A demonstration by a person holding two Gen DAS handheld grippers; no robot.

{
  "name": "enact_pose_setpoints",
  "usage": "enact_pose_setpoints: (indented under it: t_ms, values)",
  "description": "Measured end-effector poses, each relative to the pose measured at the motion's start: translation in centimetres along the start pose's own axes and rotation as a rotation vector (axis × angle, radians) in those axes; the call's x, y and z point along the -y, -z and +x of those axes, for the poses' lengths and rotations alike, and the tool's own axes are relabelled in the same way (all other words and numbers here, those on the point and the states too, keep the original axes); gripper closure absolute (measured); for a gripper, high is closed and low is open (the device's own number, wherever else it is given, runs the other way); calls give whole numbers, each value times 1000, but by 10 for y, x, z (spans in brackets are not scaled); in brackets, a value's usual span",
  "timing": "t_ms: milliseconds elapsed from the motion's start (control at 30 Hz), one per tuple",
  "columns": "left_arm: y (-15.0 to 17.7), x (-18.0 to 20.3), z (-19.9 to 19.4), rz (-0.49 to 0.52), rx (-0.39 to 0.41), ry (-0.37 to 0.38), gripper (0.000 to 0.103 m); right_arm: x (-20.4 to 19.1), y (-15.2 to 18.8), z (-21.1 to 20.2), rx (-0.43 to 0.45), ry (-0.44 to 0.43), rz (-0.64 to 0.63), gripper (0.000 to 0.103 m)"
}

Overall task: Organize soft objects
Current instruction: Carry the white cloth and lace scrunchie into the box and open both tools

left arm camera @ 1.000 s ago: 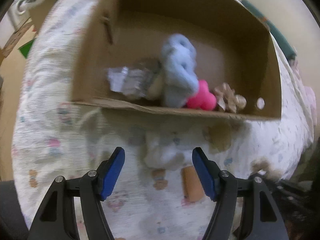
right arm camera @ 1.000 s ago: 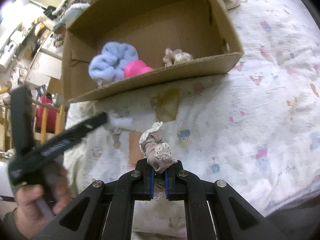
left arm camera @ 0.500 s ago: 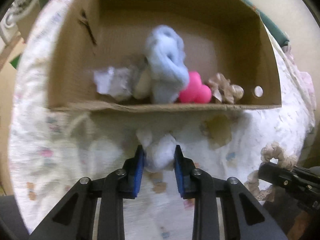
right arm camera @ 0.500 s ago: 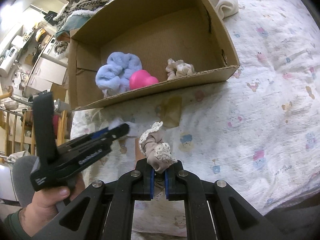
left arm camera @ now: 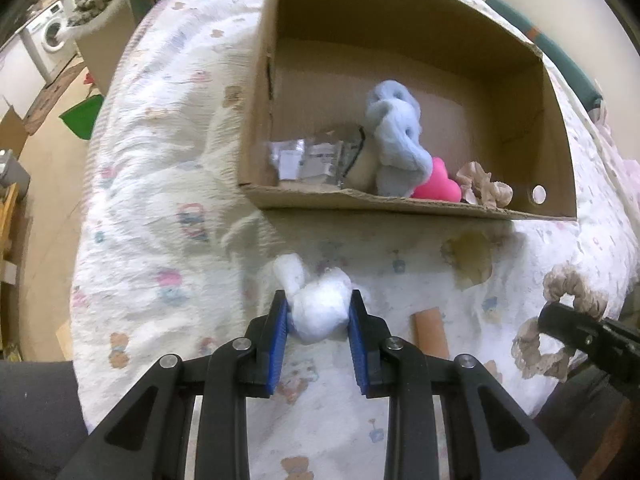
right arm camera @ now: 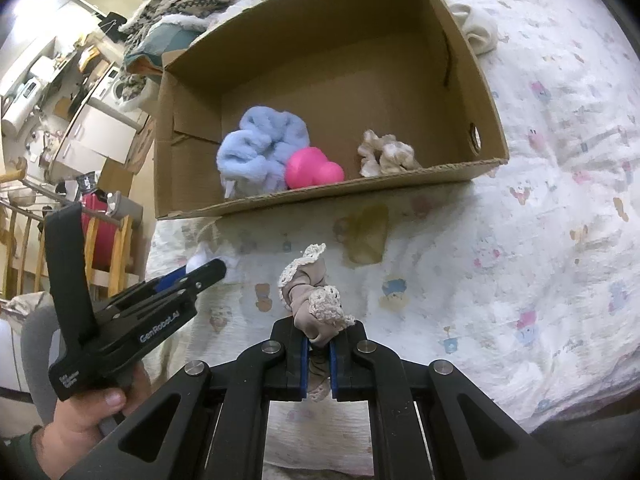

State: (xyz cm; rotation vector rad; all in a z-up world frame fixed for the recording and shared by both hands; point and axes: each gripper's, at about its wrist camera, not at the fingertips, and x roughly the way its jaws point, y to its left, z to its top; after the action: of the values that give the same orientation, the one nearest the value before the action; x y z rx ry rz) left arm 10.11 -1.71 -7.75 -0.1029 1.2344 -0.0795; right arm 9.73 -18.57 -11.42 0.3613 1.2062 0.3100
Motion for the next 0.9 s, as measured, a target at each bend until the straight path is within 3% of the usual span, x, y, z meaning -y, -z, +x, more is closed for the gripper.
enact_pose_setpoints:
  t_ms: [400,633,900]
  values:
    - [-1,-13,-68,1,125,-39,78,-19,0,-39,101,-40,-27,94]
    - [-30,-3,-95,2,197,-22,78,-30,-15,-67,188,-77,-18,94]
    - [-80,11,-117,36,271,-5,77,-33,-61,-91,262,-77,18,94]
